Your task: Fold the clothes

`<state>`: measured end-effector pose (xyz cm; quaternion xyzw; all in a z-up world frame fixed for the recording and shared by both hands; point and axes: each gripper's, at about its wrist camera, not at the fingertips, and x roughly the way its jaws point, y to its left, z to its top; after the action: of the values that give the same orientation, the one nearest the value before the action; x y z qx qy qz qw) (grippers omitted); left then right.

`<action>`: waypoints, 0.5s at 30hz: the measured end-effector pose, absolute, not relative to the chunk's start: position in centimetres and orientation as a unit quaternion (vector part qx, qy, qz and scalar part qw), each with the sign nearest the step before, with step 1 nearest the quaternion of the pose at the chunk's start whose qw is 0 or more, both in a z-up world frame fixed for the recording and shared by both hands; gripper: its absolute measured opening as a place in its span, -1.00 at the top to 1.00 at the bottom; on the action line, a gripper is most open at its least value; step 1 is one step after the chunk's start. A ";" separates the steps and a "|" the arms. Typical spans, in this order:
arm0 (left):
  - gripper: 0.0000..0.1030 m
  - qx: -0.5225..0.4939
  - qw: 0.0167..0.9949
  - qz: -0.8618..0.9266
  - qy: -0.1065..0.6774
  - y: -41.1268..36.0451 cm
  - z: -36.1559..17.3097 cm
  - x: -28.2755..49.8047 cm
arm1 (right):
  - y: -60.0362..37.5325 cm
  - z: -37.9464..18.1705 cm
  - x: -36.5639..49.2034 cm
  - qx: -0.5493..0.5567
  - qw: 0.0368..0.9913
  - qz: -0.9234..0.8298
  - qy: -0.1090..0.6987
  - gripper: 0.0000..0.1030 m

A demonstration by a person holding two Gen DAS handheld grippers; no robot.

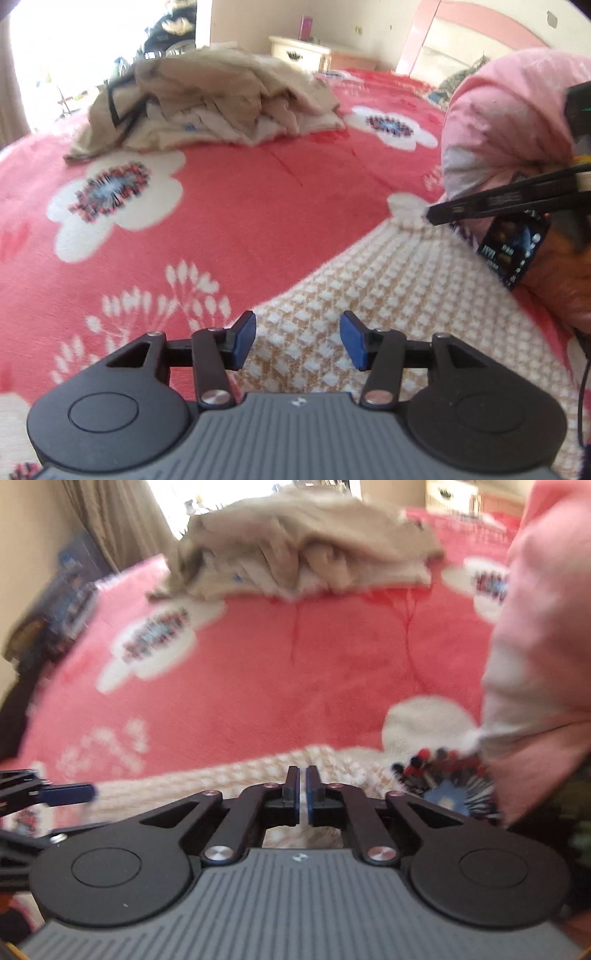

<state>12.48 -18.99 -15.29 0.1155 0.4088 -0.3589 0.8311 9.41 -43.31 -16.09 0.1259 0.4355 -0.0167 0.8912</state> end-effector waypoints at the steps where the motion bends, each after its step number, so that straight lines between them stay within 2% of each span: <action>1: -0.05 0.116 0.831 -0.369 0.400 -18.7 -14.5 11.6 | -43.2 -14.5 8.4 0.123 0.894 -0.005 0.430 0.90; 5: -0.09 0.109 0.805 -0.430 0.393 -17.5 -12.2 6.8 | -41.8 -10.2 3.7 0.118 0.883 0.052 0.451 0.87; 7: -0.08 0.097 0.781 -0.462 0.410 -17.2 -12.2 4.4 | -40.8 -9.7 1.6 0.132 0.868 0.079 0.471 0.85; 12: -0.09 0.123 0.747 -0.477 0.446 -17.8 -15.6 -0.3 | -37.5 -14.4 -1.5 0.126 0.822 0.076 0.551 0.86; 15: -0.11 0.116 0.752 -0.470 0.447 -18.0 -16.7 -0.8 | -36.9 -17.6 -2.5 0.146 0.820 0.051 0.552 0.86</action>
<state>-0.75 -17.96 -16.68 0.1158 0.4468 -0.4703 0.7522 -2.46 -36.90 -17.61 0.1457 0.5518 0.0512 0.8196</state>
